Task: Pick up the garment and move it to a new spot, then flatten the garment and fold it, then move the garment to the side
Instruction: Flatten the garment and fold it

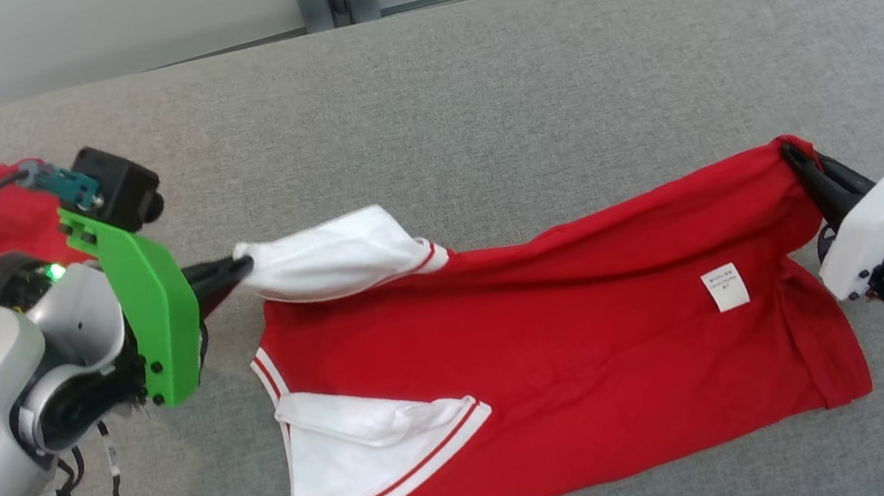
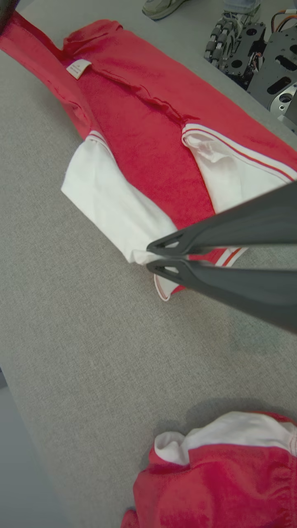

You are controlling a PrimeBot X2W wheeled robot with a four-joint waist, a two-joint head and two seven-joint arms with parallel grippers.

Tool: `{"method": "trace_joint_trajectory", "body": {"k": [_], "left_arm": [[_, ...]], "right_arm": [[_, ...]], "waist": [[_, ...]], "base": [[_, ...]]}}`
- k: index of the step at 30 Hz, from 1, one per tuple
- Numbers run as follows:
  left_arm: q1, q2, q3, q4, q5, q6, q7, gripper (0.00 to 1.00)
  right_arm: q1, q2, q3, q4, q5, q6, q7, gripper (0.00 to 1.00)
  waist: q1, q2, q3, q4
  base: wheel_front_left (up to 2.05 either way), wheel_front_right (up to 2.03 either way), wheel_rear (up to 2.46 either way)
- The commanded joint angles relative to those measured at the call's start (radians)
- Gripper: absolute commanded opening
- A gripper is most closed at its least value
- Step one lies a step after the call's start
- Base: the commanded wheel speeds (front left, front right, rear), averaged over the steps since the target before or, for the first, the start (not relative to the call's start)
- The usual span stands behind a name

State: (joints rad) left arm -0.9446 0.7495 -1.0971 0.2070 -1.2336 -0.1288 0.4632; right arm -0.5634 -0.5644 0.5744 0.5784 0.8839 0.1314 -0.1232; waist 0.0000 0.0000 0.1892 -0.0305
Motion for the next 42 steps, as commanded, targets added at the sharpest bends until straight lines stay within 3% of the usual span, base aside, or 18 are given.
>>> {"method": "trace_joint_trajectory", "body": {"k": [1, 15, 24, 25, 26, 27, 28, 29, 38, 42], "left_arm": [[0.026, 0.013, -0.004, -0.028, -0.019, 0.008, 0.019, 0.0], [0.136, 0.075, -0.049, -0.209, -0.168, 0.08, 0.159, 0.0], [0.207, 0.091, -0.084, -0.241, -0.232, 0.092, 0.206, 0.0], [0.213, 0.091, -0.088, -0.243, -0.237, 0.094, 0.212, 0.0], [0.221, 0.091, -0.091, -0.244, -0.244, 0.097, 0.217, 0.0], [0.225, 0.091, -0.093, -0.245, -0.248, 0.1, 0.222, 0.27], [0.228, 0.089, -0.095, -0.244, -0.248, 0.101, 0.221, 0.74], [0.231, 0.087, -0.096, -0.24, -0.247, 0.1, 0.218, 1.0], [0.238, 0.109, -0.068, -0.199, -0.217, 0.097, 0.143, 1.0], [0.234, 0.128, -0.027, -0.201, -0.15, 0.114, 0.02, 1.0]], "right_arm": [[0.002, -0.018, 0.019, 0.006, 0.013, -0.001, 0.006, 0.0], [-0.056, -0.173, 0.279, -0.035, 0.059, -0.002, 0.147, 0.0], [-0.1, -0.212, 0.433, -0.059, 0.093, -0.001, 0.187, 0.0], [-0.102, -0.216, 0.445, -0.06, 0.1, -0.001, 0.191, 0.29], [-0.106, -0.221, 0.461, -0.06, 0.106, -0.002, 0.197, 0.72], [-0.11, -0.224, 0.473, -0.059, 0.112, -0.002, 0.201, 1.0], [-0.116, -0.225, 0.486, -0.058, 0.118, -0.001, 0.205, 1.0], [-0.119, -0.227, 0.496, -0.058, 0.125, -0.001, 0.205, 1.0], [-0.139, -0.322, 0.574, -0.156, 0.21, -0.001, 0.188, 1.0], [-0.142, -0.375, 0.539, -0.204, 0.26, -0.001, 0.127, 1.0]], "waist": [[0.0, 0.0, -0.017, 0.015], [0.0, 0.0, -0.024, 0.001], [0.0, 0.0, -0.027, -0.017], [0.0, 0.0, -0.028, -0.018], [0.0, 0.0, -0.03, -0.018], [0.0, 0.0, -0.032, -0.018], [0.0, 0.0, -0.035, -0.018], [0.0, 0.0, -0.038, -0.019], [0.0, 0.0, -0.108, -0.011], [0.0, 0.0, -0.143, -0.01]], "base": [[0.0, 0.0, 0.0], [0.0, 0.0, 0.0], [0.0, 0.0, 0.0], [0.0, 0.0, 0.0], [0.0, 0.0, 0.0], [0.0, 0.0, 0.0], [0.0, 0.0, 0.0], [0.0, 0.0, 0.0], [0.0, 0.0, 0.0], [0.0, 0.0, 0.0]]}}
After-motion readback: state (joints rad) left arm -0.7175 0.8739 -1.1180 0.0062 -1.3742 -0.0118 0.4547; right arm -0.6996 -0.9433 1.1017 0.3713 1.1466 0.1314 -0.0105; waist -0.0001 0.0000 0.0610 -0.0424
